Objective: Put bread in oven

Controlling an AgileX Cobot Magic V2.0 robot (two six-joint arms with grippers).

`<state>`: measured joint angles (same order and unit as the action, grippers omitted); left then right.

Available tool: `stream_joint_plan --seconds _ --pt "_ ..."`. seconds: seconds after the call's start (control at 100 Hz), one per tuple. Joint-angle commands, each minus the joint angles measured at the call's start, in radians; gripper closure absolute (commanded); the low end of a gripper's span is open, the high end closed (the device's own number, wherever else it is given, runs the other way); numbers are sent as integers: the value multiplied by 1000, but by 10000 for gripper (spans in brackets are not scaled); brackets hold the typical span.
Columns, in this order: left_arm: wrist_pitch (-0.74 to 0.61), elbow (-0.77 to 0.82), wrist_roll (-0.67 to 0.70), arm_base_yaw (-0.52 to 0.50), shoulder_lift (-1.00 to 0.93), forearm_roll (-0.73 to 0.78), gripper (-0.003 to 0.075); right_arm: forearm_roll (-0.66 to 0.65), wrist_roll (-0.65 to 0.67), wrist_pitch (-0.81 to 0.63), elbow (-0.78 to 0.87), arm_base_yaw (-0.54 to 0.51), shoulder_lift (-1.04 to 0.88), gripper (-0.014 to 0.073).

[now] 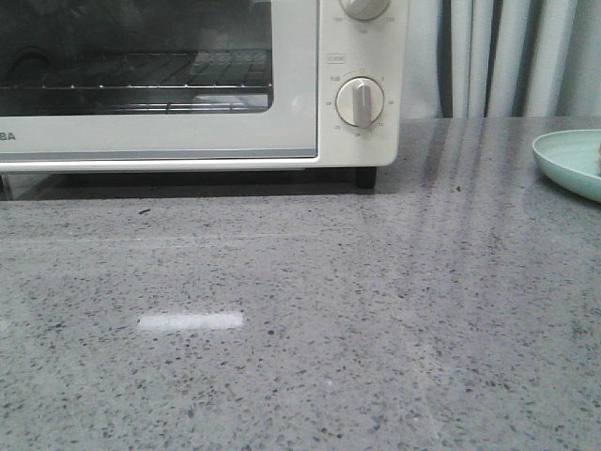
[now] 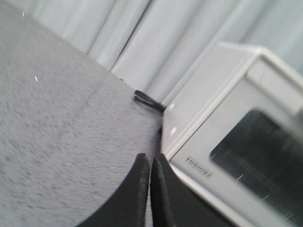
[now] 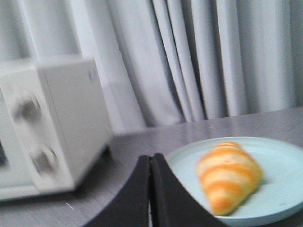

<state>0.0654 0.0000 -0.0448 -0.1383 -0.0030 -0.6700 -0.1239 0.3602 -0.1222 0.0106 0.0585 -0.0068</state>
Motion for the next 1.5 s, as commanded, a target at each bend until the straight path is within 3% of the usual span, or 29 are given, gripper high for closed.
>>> stream_joint_plan --seconds 0.0,0.17,0.33,0.48,0.6,0.78,1.18,1.49 --pt "-79 23 7 1 -32 -204 741 143 79 -105 12 2 -23 662" --pt "-48 21 7 1 -30 -289 741 214 79 -162 12 2 -23 662" --pt "128 -31 -71 1 -28 -286 742 266 71 -109 -72 2 -18 662" --pt "218 -200 -426 1 50 -286 742 15 29 122 -256 2 71 662" --pt "254 -331 -586 24 188 -317 741 -180 29 158 -365 2 191 662" --pt "266 -510 -787 148 377 -319 741 -209 29 158 -464 2 396 662" --pt "252 -806 -883 437 795 -315 741 -209 29 148 -490 49 503 662" --pt "129 -913 -886 510 1000 -315 742 -209 29 152 -490 71 503 662"
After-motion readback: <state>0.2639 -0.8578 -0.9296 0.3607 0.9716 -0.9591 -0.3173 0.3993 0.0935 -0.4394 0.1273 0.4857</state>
